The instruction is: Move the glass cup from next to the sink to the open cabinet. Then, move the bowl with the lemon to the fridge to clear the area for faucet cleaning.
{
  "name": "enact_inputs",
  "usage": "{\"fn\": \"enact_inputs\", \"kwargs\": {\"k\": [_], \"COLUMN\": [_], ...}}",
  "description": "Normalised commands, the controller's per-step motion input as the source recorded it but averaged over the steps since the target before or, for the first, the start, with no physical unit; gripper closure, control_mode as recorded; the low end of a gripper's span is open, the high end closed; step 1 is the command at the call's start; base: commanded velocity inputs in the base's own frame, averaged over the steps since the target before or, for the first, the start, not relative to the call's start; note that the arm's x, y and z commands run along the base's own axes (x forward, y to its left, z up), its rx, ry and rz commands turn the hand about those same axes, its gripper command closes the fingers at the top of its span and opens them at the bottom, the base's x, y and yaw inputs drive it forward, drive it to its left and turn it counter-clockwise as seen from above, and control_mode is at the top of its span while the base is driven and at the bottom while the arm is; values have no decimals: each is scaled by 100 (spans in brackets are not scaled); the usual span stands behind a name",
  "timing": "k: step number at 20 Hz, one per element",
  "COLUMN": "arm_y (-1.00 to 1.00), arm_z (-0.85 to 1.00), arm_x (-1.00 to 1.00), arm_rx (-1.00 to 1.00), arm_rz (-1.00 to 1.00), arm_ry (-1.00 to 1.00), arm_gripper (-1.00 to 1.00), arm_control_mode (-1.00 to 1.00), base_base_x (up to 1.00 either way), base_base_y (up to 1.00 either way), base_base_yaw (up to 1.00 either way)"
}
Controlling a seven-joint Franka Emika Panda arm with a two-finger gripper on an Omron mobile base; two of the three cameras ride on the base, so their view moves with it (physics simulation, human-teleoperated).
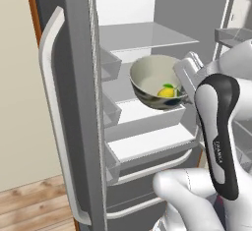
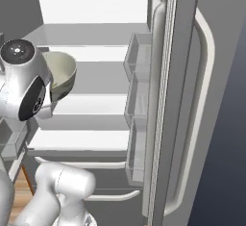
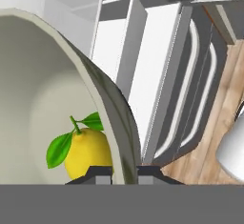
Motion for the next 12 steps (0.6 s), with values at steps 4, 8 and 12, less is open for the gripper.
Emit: {"fn": "enact_inputs", "kwargs": {"k": [4, 8, 12], "arm_y": [0, 0, 0], "arm_z": [52, 61, 72], "arm_x": [-7, 2, 33], "arm_rx": [4, 10, 10], "arm_rz": [0, 0, 0], "arm_ry": [-36, -8, 0], "arm_gripper": [100, 100, 100], "arm_control_mode": [-100, -100, -100], "base_base_x": [0, 0, 0], "base_base_y": [0, 0, 0], "base_base_yaw": [0, 0, 0]}}
